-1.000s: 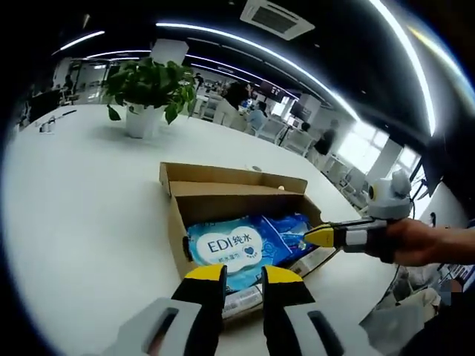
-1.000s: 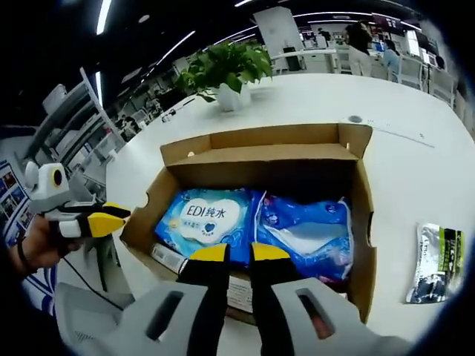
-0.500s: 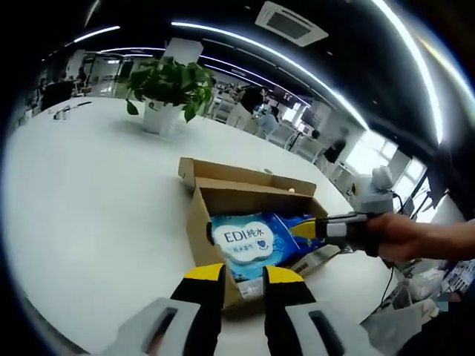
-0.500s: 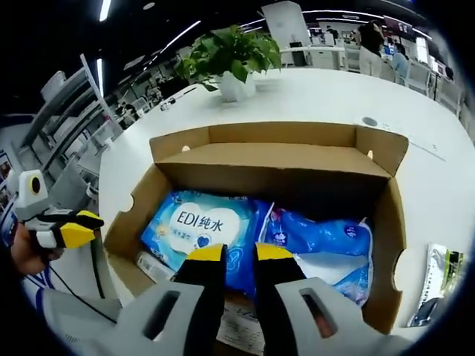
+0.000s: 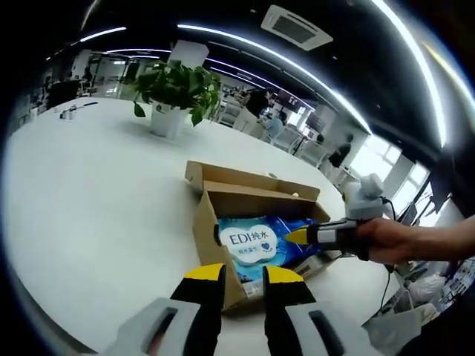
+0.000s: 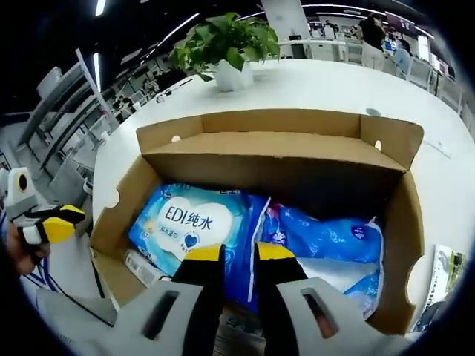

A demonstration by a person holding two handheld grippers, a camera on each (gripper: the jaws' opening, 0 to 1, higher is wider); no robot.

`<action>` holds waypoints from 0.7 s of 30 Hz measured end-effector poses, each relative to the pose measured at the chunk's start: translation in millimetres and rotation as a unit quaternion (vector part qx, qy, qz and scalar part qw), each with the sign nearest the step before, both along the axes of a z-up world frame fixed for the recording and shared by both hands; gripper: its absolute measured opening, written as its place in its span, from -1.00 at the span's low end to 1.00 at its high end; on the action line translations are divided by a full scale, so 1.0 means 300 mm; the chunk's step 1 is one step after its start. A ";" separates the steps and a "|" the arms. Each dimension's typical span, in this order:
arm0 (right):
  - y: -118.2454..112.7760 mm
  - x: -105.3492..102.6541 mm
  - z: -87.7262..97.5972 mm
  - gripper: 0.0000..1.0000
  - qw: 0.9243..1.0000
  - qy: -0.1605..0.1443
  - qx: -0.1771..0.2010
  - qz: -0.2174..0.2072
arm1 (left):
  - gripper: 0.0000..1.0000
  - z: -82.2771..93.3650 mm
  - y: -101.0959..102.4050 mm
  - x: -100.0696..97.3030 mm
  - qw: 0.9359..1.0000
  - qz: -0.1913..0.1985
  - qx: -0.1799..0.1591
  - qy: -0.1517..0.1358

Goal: Operate the shoe box by opening the lid, removing the specified soft item, and placing it in the target area until the item is outside and the box remains undamaged.

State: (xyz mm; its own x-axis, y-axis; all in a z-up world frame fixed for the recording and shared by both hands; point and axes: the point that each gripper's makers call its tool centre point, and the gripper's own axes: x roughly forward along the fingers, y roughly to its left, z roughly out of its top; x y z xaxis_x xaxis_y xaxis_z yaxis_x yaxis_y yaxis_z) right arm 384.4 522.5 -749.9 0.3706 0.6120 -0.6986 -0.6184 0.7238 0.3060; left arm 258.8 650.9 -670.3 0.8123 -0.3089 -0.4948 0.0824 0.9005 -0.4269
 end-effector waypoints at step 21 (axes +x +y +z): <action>0.015 -0.001 0.018 -0.99 1.000 -0.002 -0.006 -0.021 | -0.60 0.012 -0.055 0.003 1.000 -0.025 0.004 0.004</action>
State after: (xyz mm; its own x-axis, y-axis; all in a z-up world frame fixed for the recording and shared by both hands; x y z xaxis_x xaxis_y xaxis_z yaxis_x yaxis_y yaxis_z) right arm 384.0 526.9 -744.5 0.3986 0.5874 -0.7043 -0.5884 0.7529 0.2949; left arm 259.8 634.3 -666.6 0.7915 -0.3454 -0.5043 0.1244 0.8988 -0.4203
